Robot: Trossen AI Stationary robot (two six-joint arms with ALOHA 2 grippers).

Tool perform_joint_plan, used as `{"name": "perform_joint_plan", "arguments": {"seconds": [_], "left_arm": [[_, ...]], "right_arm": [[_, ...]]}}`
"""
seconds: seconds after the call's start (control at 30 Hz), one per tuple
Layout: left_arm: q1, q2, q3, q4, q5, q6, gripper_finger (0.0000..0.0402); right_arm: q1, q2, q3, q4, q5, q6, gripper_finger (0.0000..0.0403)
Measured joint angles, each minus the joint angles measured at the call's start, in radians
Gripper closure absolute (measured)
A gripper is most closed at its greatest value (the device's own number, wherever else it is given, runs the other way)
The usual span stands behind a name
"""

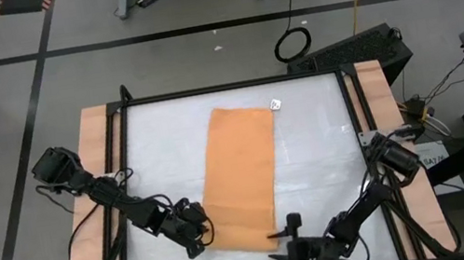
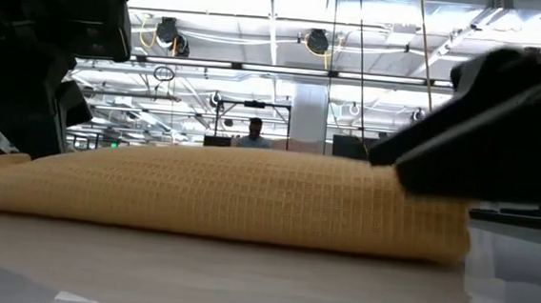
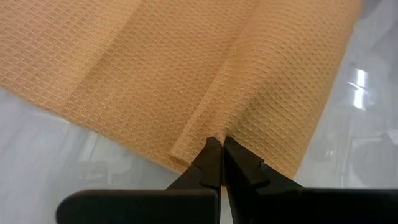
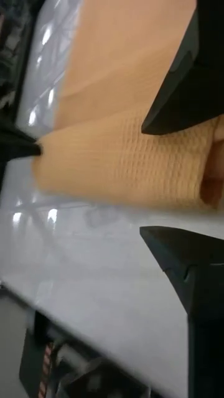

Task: Roll towel into tight, uniform cylinder
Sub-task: Roll the yellow towel

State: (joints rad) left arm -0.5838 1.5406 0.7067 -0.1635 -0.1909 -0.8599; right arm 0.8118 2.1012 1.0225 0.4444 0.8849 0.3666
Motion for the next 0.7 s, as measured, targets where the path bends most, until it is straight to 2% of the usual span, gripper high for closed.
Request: {"name": "perform_joint_plan", "arguments": {"seconds": [0.13, 0.3, 0.4, 0.5, 0.7], "left_arm": [[0.0, 0.0, 0.0, -0.001, 0.0, 0.0, 0.0391], [0.0, 0.0, 0.0, -0.001, -0.003, 0.001, 0.0391], [-0.002, -0.001, 0.0, 0.003, -0.041, 0.014, 0.0382], [-0.01, -0.004, 0.003, 0.004, -0.046, 0.031, 0.035], [-0.021, -0.005, 0.032, -0.062, -0.045, 0.035, 0.0259]], "right_arm": [[-0.007, 0.014, 0.0, -0.019, 0.0, 0.024, 0.0153], [-0.026, 0.014, 0.0, -0.036, -0.034, 0.074, 0.0118], [-0.035, 0.014, 0.0, -0.066, -0.056, 0.121, 0.0105], [-0.041, 0.014, 0.0, -0.086, -0.076, 0.162, 0.0104], [-0.043, 0.014, 0.0, -0.091, -0.098, 0.218, 0.0104]]}}
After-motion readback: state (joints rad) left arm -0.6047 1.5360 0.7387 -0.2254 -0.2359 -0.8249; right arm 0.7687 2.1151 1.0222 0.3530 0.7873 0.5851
